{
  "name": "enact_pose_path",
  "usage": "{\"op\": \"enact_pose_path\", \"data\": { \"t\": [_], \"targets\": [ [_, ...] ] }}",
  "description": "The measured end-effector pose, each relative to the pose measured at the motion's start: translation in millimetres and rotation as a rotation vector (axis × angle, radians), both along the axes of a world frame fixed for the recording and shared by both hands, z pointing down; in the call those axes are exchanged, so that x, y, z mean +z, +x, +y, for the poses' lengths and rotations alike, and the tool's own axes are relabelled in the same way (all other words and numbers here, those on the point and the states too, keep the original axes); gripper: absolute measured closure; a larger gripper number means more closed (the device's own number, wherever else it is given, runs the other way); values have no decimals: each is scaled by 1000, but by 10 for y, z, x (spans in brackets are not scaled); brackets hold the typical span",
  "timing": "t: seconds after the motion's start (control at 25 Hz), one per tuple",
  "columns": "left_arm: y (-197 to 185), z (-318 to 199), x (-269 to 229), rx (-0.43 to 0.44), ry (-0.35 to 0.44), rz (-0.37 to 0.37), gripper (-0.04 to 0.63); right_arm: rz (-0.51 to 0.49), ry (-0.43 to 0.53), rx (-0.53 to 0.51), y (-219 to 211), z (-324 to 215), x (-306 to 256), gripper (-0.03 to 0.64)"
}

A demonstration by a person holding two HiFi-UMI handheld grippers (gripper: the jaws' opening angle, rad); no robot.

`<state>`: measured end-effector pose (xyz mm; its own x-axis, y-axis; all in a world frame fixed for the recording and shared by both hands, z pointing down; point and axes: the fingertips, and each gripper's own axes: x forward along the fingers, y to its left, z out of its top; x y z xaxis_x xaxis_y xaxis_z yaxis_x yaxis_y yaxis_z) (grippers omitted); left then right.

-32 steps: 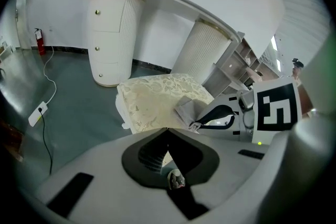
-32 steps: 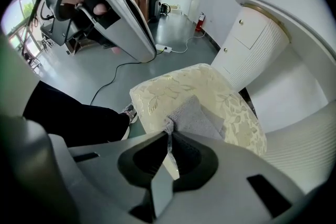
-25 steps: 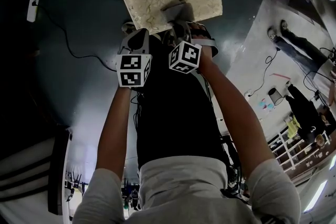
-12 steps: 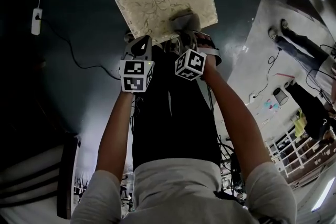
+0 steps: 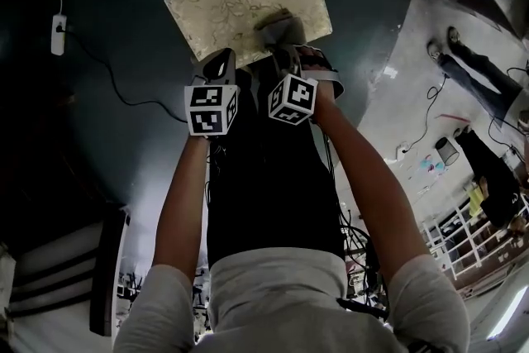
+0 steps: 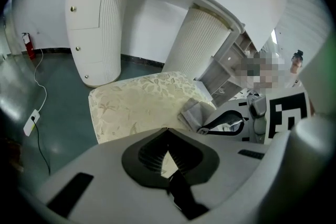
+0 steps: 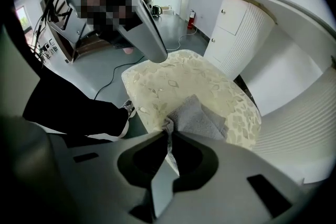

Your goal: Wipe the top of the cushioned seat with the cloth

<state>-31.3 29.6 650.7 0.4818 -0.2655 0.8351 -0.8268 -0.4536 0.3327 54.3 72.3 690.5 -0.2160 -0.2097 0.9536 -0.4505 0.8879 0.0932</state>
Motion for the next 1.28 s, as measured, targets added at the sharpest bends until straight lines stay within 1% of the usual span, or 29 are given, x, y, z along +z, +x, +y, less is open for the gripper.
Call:
{"op": "enact_pose_path", "data": {
  "t": [0.16,0.36,0.6,0.8,0.92,1.04,1.28],
  "targets": [
    [178,35,-17,-11,-5,-12,580,-32,4,-35,148,-62,-10,588],
    [383,2,-27,-10,-2,-16,580,-49,20,-96,216,-112,-18,588],
    [638,-1,-28,14,-11,-19,580,-55,7,-55,434,-132,2,588],
    [874,-34,-60,18,-12,-13,580,-69,7,-76,615,-166,-7,588],
    [1005,33,-57,30,-30,-10,580,-66,16,-82,738,-202,-7,588],
    [1107,72,-62,48,-38,-13,580,-90,16,-79,808,-228,-2,588],
    [1206,76,-96,26,-50,-15,580,-106,21,-83,905,-214,-3,588]
  ]
}}
